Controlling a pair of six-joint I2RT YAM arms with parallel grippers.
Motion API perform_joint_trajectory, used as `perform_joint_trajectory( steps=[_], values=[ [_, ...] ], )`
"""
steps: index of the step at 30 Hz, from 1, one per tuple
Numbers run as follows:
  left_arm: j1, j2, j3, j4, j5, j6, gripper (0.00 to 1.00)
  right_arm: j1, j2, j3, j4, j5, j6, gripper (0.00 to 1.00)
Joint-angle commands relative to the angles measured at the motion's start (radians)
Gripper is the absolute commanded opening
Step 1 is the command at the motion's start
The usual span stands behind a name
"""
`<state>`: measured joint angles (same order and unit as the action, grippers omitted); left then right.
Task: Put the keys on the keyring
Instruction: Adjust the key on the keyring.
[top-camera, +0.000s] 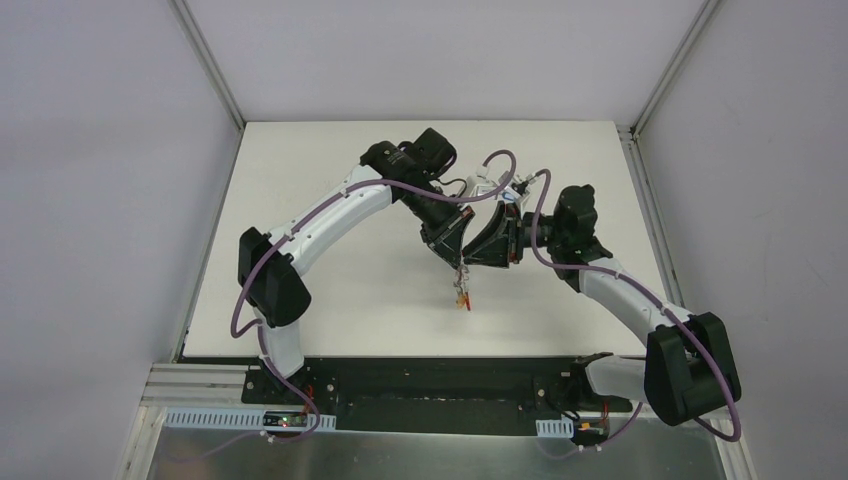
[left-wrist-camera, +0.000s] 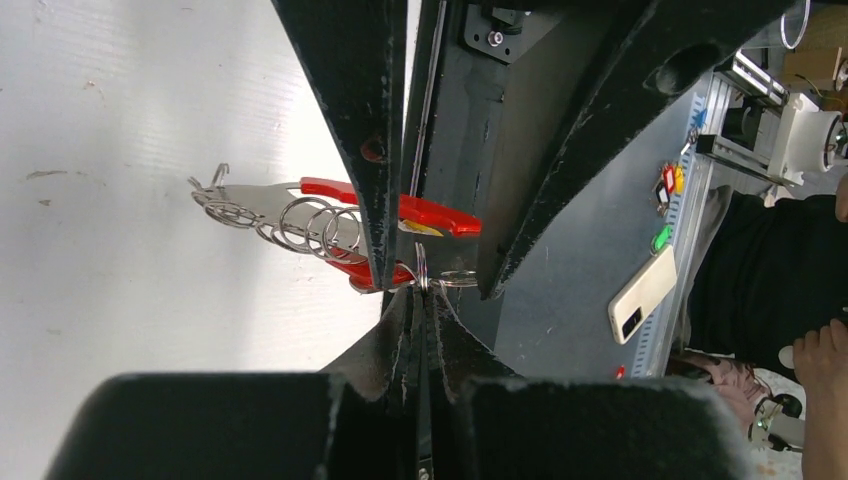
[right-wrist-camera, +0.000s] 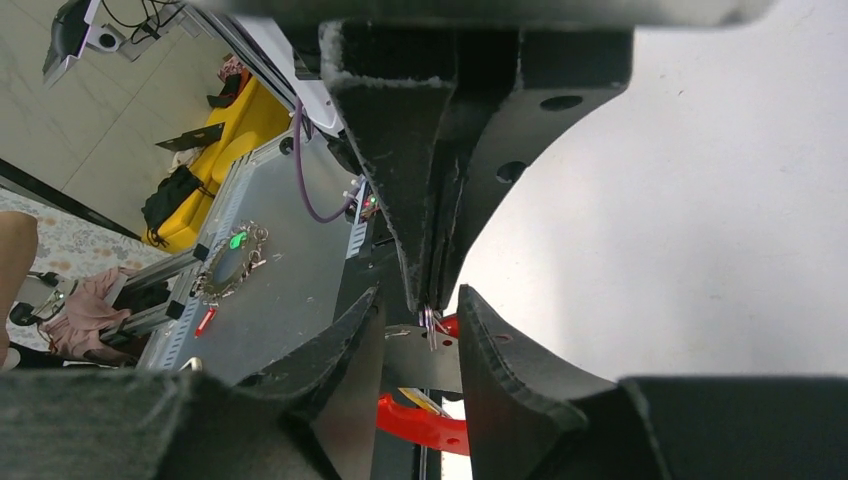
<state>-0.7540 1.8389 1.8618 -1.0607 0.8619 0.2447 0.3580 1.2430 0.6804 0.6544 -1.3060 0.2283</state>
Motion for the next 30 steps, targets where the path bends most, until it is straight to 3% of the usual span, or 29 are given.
perform_joint_trajectory(
  steps=[1,11,23,26,30],
  values=[
    [-0.01,-0.006,0.05,-0.017,0.05,0.007,0.0,0.009,-0.013,0.036,-0.014,-0.039,-0.05,0.35],
    [-0.01,-0.009,0.048,-0.012,0.049,0.005,0.0,0.019,0.005,0.047,-0.093,-0.043,-0.121,0.31],
    [-0.01,-0.006,0.05,0.002,0.051,-0.012,0.0,0.039,0.016,0.051,-0.11,-0.033,-0.129,0.12],
    [-0.01,-0.006,0.05,0.003,0.049,-0.011,0.0,0.04,0.017,0.056,-0.11,-0.02,-0.122,0.0],
    [-0.005,-0.012,0.045,0.001,0.05,0.008,0.0,0.031,0.011,0.065,-0.109,-0.01,-0.106,0.0]
  ],
)
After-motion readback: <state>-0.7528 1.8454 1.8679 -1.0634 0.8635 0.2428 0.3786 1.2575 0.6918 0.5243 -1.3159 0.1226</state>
